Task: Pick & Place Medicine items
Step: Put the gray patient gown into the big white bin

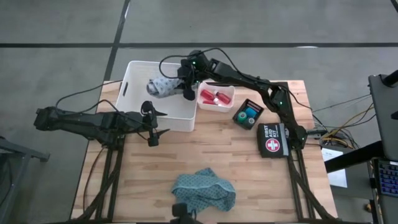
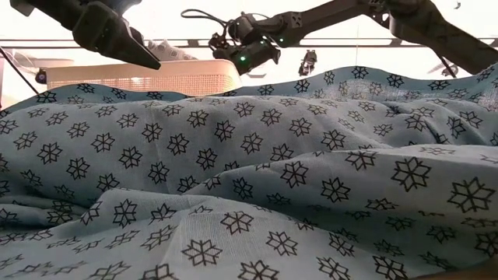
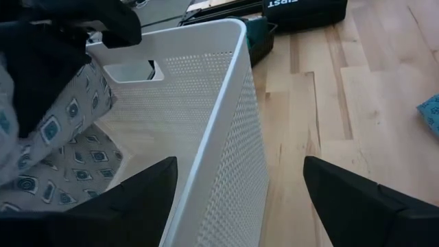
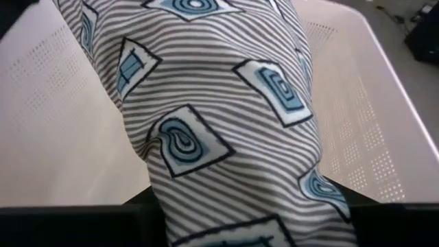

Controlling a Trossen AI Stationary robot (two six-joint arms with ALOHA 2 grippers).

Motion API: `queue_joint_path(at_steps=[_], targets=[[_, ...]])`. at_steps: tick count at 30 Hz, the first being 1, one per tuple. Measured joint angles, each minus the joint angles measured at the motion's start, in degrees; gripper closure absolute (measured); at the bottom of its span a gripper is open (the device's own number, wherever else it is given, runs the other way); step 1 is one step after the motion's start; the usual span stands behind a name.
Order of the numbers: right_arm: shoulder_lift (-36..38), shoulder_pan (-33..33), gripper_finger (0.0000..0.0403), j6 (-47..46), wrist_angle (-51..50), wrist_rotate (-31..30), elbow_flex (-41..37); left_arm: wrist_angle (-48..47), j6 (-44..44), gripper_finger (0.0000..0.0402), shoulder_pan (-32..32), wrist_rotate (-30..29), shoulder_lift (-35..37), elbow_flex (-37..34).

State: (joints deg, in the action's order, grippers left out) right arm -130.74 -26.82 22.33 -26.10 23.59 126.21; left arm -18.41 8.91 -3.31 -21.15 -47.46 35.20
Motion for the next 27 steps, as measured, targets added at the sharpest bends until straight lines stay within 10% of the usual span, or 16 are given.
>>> queue_joint_path(at_steps=[18,27], targets=[[0.0,2.3,0.0263,3.6,-4.2,-2.7,0.0,0.0,0.0,0.0082,0.0,0.0,0.0,0.0],[0.0,3.0,0.0167,3.8,-4.2,-2.7,0.0,0.0,0.0,0.0082,0.0,0.0,0.0,0.0]])
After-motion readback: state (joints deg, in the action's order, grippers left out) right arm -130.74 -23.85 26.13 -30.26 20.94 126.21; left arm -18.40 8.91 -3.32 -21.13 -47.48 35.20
